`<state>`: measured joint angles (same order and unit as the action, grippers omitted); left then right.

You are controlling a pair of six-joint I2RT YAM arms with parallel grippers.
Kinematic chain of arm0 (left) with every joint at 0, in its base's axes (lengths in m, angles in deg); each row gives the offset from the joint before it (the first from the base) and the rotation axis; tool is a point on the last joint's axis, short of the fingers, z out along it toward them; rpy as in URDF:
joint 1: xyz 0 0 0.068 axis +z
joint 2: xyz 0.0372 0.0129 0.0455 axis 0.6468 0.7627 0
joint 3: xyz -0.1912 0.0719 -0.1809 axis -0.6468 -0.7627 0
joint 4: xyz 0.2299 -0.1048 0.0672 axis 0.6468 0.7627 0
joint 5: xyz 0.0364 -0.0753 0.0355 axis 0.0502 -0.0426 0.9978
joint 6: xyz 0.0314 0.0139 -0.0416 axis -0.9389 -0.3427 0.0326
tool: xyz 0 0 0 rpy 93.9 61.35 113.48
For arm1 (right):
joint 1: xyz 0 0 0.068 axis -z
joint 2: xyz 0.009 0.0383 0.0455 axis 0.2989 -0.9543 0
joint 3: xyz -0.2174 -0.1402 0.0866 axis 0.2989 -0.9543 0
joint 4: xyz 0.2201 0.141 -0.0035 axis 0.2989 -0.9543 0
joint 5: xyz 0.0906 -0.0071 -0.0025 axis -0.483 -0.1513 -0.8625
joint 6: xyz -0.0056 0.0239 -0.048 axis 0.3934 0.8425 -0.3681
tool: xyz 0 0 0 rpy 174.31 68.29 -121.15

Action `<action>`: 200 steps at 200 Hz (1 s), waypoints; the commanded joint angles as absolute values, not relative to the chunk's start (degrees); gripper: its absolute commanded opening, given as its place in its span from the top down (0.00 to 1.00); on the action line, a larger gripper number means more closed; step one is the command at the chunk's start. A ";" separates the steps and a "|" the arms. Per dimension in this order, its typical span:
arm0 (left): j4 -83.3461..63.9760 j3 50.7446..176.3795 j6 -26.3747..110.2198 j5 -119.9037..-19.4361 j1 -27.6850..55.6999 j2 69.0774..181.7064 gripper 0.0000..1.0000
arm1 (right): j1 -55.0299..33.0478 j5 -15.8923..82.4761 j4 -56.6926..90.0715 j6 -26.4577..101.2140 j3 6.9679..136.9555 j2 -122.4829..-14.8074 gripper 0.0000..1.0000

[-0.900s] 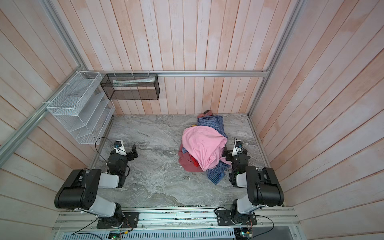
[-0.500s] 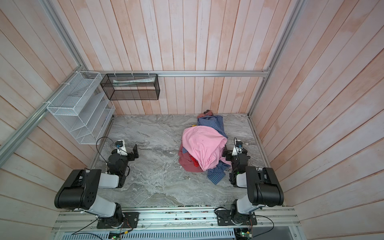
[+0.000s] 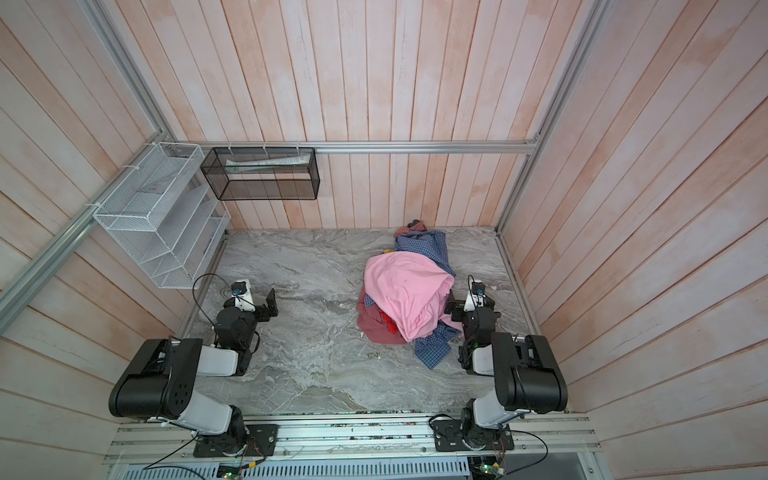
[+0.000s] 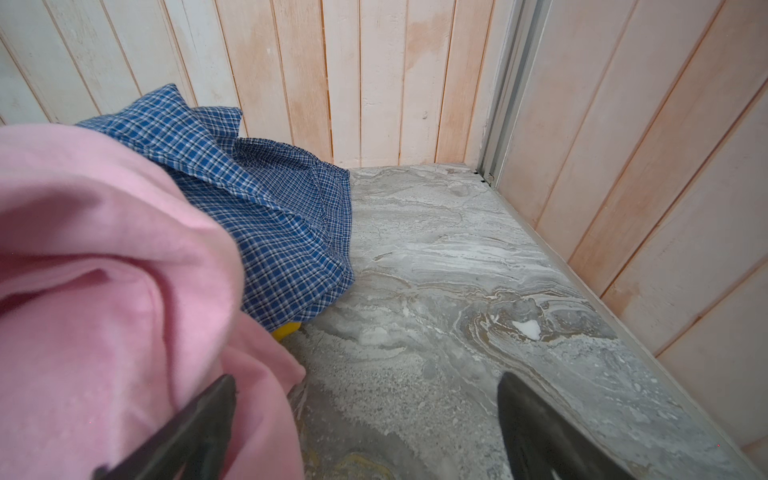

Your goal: Pick out a specific cloth from the pile

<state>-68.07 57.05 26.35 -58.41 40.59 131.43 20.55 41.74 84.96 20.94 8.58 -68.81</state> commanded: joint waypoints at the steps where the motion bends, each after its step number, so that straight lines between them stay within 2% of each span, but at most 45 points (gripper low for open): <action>1: -68.99 58.02 25.58 -58.80 40.48 131.50 0.00 | 20.78 41.04 84.48 21.02 9.65 -67.94 0.02; 77: -68.30 58.35 26.24 -60.09 41.28 131.48 0.00 | 20.83 41.35 84.53 21.78 9.65 -67.86 0.02; 88: -68.19 58.75 26.83 -57.74 41.14 130.60 0.00 | 20.87 42.49 85.12 22.67 10.27 -67.01 0.02; 102: -51.03 65.09 29.32 -52.82 40.90 125.36 0.00 | 21.66 41.72 72.18 23.69 15.18 -63.10 0.02; 115: -28.16 75.36 40.76 -47.09 42.06 123.08 0.00 | 22.84 39.70 56.79 25.97 22.05 -60.30 0.02; 129: -13.84 83.01 44.23 -52.54 42.80 122.97 0.00 | 23.36 38.78 50.30 28.03 25.92 -58.46 0.02; 141: -11.19 85.27 45.81 -60.87 42.50 122.45 0.01 | 23.45 38.06 48.47 29.93 27.45 -57.07 0.02; 154: -11.64 85.62 48.47 -62.80 39.27 121.42 0.01 | 23.52 35.67 45.74 32.21 29.47 -55.74 0.02; 200: -11.36 88.90 52.91 -57.71 19.79 122.91 0.02 | 23.55 23.50 40.51 39.51 33.34 -54.55 0.04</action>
<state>-17.04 86.25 48.25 -57.84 27.81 120.94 23.28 31.84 47.15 33.90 32.16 -55.19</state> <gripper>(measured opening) 0.987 0.964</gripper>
